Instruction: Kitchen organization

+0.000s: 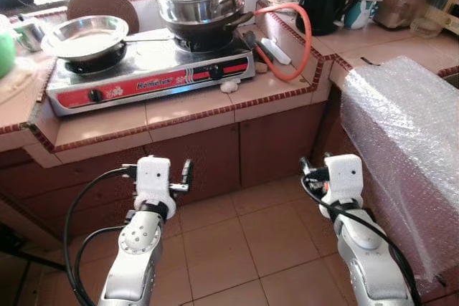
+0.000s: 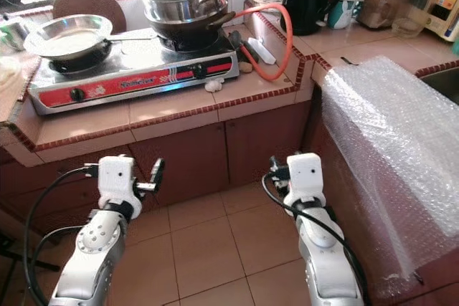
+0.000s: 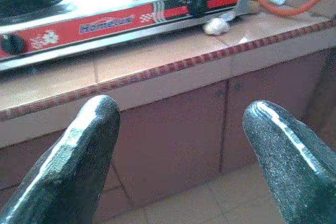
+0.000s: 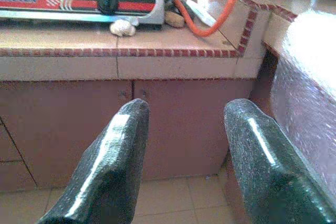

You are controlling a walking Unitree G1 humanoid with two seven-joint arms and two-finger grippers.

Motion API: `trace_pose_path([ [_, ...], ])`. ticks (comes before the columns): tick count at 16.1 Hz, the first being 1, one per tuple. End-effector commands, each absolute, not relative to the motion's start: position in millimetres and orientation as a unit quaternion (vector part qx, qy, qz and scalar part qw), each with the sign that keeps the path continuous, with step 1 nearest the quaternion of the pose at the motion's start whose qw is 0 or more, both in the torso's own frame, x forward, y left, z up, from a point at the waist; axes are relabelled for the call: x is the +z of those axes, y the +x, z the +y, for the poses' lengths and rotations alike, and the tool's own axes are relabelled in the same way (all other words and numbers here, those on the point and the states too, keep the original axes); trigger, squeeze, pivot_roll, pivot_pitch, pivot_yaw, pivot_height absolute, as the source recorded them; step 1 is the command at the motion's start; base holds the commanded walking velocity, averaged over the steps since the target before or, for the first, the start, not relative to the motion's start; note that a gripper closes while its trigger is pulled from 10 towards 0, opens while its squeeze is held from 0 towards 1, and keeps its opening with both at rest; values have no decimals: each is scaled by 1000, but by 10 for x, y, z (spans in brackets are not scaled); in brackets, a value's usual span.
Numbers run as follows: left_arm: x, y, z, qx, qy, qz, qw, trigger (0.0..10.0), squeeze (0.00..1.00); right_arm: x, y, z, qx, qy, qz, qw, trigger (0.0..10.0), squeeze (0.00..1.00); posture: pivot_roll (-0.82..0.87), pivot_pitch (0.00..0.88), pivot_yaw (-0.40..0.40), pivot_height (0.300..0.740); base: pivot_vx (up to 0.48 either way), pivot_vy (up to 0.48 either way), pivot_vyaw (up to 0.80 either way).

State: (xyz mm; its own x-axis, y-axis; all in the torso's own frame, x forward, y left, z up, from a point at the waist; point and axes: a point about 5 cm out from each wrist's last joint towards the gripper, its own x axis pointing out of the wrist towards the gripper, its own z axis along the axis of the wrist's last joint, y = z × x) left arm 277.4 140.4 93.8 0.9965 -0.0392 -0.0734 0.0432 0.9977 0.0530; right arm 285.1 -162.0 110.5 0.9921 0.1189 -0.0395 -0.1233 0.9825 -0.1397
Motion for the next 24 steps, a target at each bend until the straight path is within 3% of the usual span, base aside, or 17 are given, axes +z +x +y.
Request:
trace_pose_path([
  [1, 960, 2745, 1480, -2, 39, 30, 999, 10000, 0, 1125, 2892, -1568, 75, -67, 14, 995, 10000, 0, -157, 67, 38, 740, 0, 0, 0],
  [15, 990, 2639, 1644, 29, 59, 30, 997, 10000, 0, 1038, 2923, -1448, 87, -53, 23, 994, 10000, 0, -95, 75, 55, 740, 0, 0, 0],
  [24, 1007, 2680, 1606, 19, 53, 28, 998, 10000, 0, 1043, 2911, -1499, 76, -55, 24, 995, 10000, 0, -124, 76, 64, 740, 0, 0, -766],
])
